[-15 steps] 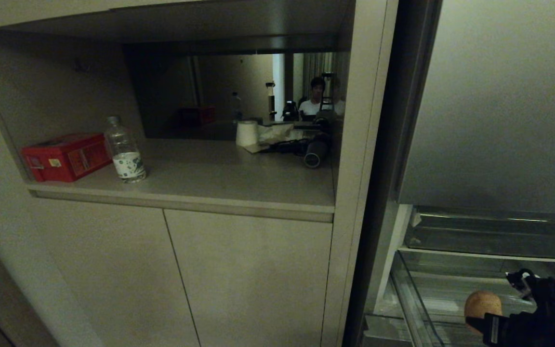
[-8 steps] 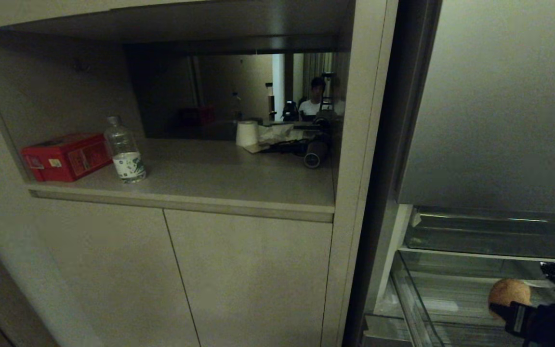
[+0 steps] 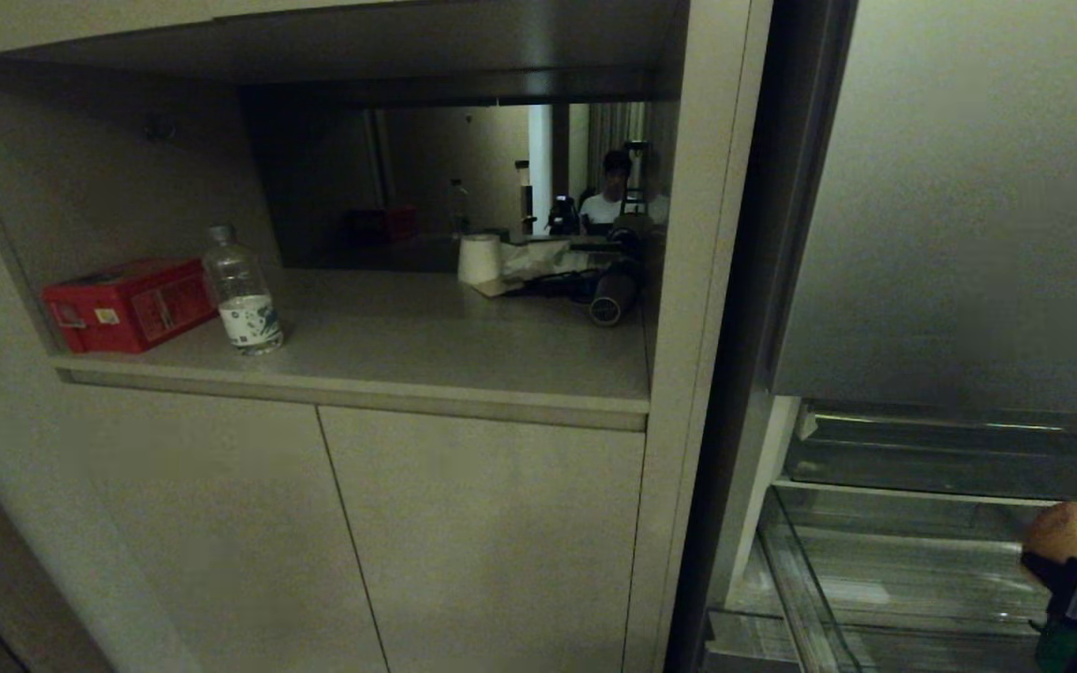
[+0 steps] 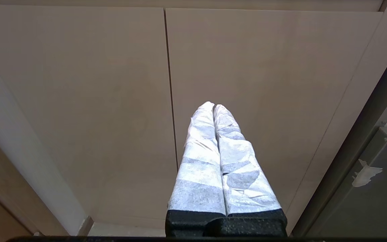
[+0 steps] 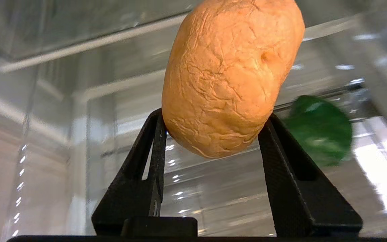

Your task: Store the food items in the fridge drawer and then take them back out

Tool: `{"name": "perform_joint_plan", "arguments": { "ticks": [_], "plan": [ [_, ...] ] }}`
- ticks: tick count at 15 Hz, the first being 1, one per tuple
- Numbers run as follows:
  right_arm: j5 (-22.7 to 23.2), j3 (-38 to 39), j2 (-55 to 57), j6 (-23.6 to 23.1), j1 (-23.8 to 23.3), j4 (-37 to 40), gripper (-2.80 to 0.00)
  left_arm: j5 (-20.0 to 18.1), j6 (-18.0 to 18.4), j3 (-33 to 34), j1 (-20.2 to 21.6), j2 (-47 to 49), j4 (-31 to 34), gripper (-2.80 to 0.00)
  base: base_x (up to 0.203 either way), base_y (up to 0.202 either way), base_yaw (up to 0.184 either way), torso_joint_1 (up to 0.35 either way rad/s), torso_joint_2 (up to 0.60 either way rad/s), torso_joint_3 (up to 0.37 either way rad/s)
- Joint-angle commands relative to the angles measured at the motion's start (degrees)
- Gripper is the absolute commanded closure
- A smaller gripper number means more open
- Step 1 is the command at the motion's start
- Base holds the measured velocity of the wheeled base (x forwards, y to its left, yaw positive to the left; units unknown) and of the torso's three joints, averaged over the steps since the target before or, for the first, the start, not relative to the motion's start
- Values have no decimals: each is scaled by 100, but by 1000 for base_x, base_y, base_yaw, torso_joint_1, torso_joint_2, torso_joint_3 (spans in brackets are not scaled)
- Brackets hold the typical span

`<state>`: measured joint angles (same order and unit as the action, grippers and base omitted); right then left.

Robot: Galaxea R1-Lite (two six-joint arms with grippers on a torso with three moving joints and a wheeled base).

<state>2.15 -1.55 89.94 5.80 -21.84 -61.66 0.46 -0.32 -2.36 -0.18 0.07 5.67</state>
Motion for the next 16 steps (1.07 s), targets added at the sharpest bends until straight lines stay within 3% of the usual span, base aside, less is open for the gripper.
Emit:
{"name": "perform_joint_plan", "arguments": {
  "ticks": [1, 8, 16],
  "plan": [
    [5, 55, -271, -8, -132, -39, 0, 6, -3, -1, 1, 1, 4, 0, 0, 0, 0, 0, 0, 0],
    [5, 44, -940, -140, -620, -32, 0, 3, -3, -1, 1, 1, 4, 0, 0, 0, 0, 0, 0, 0],
    [60, 322, -1548, -81, -637, -5, 0, -2, -3, -1, 1, 1, 4, 0, 0, 0, 0, 0, 0, 0]
  ]
}}
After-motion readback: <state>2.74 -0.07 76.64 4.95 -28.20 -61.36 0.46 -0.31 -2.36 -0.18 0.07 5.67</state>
